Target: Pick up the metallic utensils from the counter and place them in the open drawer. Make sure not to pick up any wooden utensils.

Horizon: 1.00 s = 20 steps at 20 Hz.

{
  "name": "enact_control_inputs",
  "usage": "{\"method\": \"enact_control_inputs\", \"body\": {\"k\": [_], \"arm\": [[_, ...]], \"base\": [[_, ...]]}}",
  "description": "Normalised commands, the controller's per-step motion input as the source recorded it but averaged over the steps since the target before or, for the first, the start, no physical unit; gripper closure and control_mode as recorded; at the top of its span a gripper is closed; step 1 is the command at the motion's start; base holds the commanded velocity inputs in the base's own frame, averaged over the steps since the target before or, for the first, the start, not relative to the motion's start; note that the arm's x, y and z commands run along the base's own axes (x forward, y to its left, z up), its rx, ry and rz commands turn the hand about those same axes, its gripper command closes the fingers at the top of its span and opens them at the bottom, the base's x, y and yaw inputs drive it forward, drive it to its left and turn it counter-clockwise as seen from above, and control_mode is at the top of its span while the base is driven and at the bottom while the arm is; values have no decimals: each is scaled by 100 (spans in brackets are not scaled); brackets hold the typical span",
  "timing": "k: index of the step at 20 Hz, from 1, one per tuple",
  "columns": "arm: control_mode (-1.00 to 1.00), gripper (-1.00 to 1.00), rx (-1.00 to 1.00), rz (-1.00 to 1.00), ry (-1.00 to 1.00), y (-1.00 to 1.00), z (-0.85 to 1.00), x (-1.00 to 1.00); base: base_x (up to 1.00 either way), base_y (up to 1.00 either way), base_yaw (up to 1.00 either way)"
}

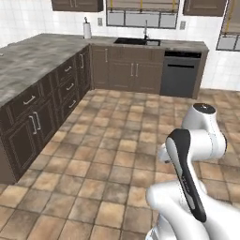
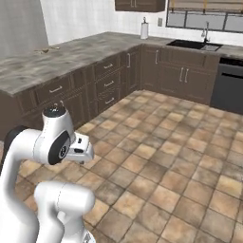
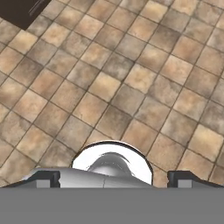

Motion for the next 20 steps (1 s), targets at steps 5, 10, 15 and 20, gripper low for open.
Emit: {"method": "enact_control_inputs", "body": {"k": [5,10,15,20], "arm": [[100,-100,0,0,0,0,0,0],[100,-100,0,0,0,0,0,0],[100,-100,0,0,0,0,0,0],[100,-100,0,0,0,0,0,0]], "base": [[31,100,-1],[13,100,-2],[11,100,18],[30,100,20]]}}
